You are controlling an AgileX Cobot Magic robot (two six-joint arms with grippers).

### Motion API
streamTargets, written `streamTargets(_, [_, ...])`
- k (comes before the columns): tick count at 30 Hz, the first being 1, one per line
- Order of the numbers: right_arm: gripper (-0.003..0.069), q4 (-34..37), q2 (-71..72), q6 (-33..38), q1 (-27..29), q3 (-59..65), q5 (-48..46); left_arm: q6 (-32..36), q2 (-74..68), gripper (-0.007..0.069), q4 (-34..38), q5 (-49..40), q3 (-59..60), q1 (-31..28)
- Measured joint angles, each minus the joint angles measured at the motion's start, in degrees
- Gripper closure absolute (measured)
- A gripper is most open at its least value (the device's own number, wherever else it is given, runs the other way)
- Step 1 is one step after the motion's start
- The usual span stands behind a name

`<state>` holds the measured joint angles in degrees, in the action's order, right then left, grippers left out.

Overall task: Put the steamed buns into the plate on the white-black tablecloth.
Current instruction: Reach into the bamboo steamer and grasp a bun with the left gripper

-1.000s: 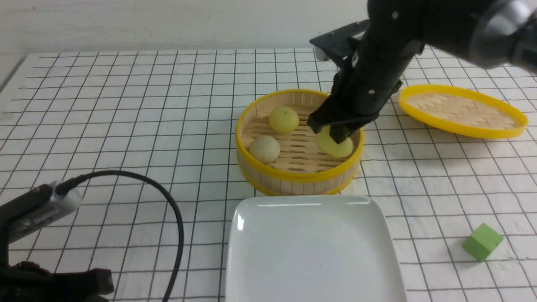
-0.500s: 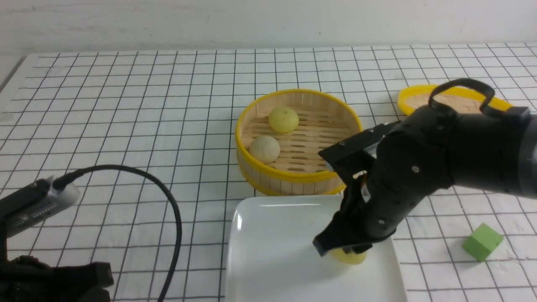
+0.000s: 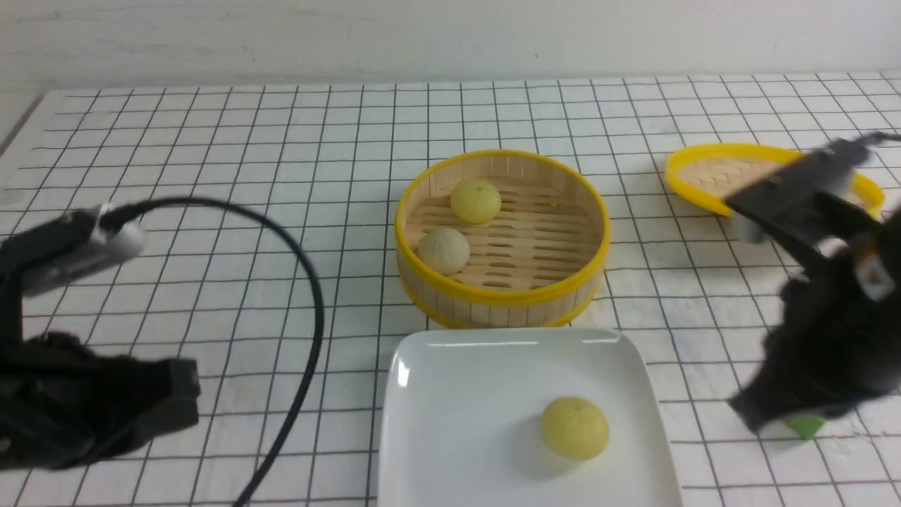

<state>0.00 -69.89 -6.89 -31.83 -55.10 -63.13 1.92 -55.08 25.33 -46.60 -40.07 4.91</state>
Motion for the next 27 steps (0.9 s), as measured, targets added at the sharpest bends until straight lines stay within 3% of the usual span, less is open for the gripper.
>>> streamTargets(3, [0.0673,0.0,5.89,0.0,3.54,8.3,2.29,3.45,-7.63,0.0622,5.43,-1.06,-5.9,0.36])
streamTargets(8, [0.0673,0.0,10.02,-0.05,8.05,14.03,4.12,6.22,-21.03,0.0584,9.04,1.77,-15.05,8.31])
streamTargets(12, [0.0672,0.0,10.22,-0.05,9.28,14.61,5.34,4.64,-33.4,0.0446,8.21,4.83,-23.73,15.44])
streamTargets(18, [0.067,0.57,10.22,-0.05,9.34,14.81,7.28,3.1,-48.52,0.0248,1.75,8.69,-39.75,20.07])
streamTargets(27, [0.0669,0.78,10.22,-0.05,9.34,14.81,8.67,3.05,-58.21,0.0239,-3.37,8.16,-51.08,20.54])
